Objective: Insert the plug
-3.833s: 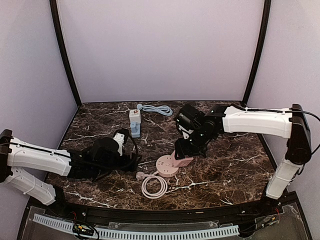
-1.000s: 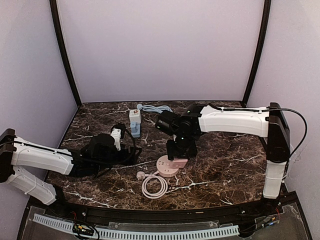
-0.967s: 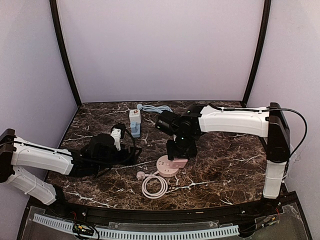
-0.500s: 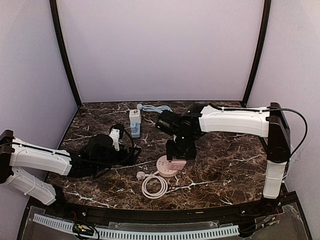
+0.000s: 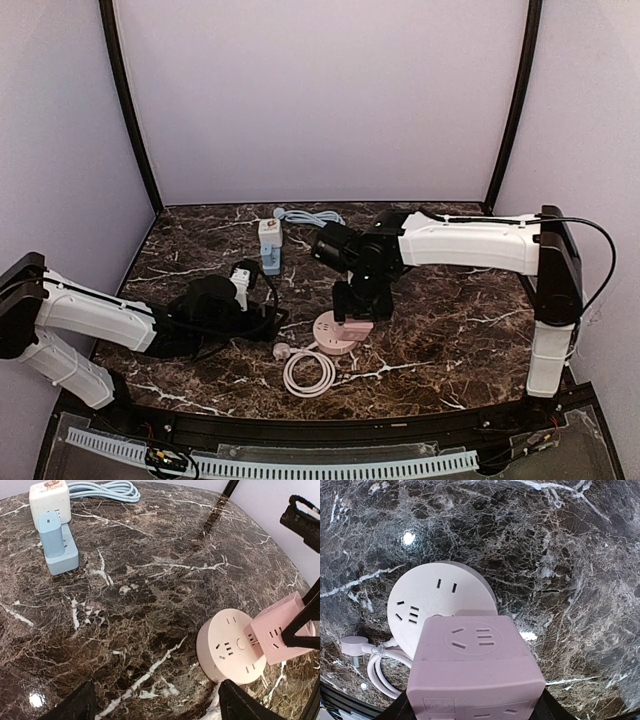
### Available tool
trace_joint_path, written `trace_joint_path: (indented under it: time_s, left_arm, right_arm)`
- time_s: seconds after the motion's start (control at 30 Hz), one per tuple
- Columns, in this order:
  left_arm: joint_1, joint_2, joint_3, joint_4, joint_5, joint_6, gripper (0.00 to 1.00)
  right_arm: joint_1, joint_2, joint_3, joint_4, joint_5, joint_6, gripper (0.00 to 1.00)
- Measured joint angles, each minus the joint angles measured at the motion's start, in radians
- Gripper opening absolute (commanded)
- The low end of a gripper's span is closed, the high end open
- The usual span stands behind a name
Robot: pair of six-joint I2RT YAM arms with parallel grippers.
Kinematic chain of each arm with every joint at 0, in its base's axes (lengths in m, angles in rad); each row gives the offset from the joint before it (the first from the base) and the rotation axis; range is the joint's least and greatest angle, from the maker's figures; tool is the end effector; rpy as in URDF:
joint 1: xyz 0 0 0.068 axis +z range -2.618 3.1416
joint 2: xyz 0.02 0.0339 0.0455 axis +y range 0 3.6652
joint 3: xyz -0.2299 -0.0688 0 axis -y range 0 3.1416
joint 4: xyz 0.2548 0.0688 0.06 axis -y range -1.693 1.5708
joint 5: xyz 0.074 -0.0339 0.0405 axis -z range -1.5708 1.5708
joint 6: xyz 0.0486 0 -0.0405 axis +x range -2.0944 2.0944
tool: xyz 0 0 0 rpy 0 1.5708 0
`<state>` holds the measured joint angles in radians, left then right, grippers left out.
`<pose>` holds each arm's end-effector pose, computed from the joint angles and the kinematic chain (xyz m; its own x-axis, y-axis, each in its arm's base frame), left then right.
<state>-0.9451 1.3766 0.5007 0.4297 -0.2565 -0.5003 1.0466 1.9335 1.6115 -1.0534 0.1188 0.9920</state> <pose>0.1822 -0.2311 0.1296 -0.5336 -0.0538 -0.8440 0.4491 0.8276 -0.3367 0.1982 0.3313 0.1848 -0.9786 -0.0318 -0.2035 -0.0529 0.9937 0.0989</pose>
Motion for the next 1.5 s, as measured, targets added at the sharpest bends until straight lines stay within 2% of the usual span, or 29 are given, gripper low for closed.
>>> trace_joint_path:
  time_s: [0.1, 0.47, 0.6, 0.87, 1.17, 1.3, 1.5]
  left_arm:
    - [0.0, 0.026, -0.001, -0.002, 0.026, -0.008, 0.79]
    - [0.0, 0.066, -0.038, -0.032, 0.157, -0.036, 0.55]
    - [0.0, 0.072, -0.057, -0.033, 0.221, -0.057, 0.51]
    - [-0.063, 0.092, -0.055, -0.043, 0.311, -0.071, 0.49]
    - [-0.142, 0.286, 0.065, 0.066, 0.461, -0.095, 0.47]
    - [-0.159, 0.355, 0.113, 0.122, 0.515, -0.11, 0.52]
    - [-0.159, 0.316, 0.091, 0.102, 0.479, -0.109, 0.62]
  right_arm:
    - [0.003, -0.008, -0.012, 0.003, 0.012, -0.009, 0.0]
    - [0.005, -0.054, -0.084, 0.056, 0.034, -0.041, 0.0]
    - [0.004, -0.064, -0.1, 0.069, 0.036, -0.051, 0.0]
    - [0.0, -0.066, -0.1, 0.068, 0.038, -0.076, 0.0]
    - [-0.014, -0.073, -0.093, -0.004, 0.07, -0.118, 0.0]
    - [-0.026, -0.076, -0.093, -0.021, 0.072, -0.138, 0.0]
    - [-0.034, -0.076, -0.093, -0.023, 0.063, -0.189, 0.0]
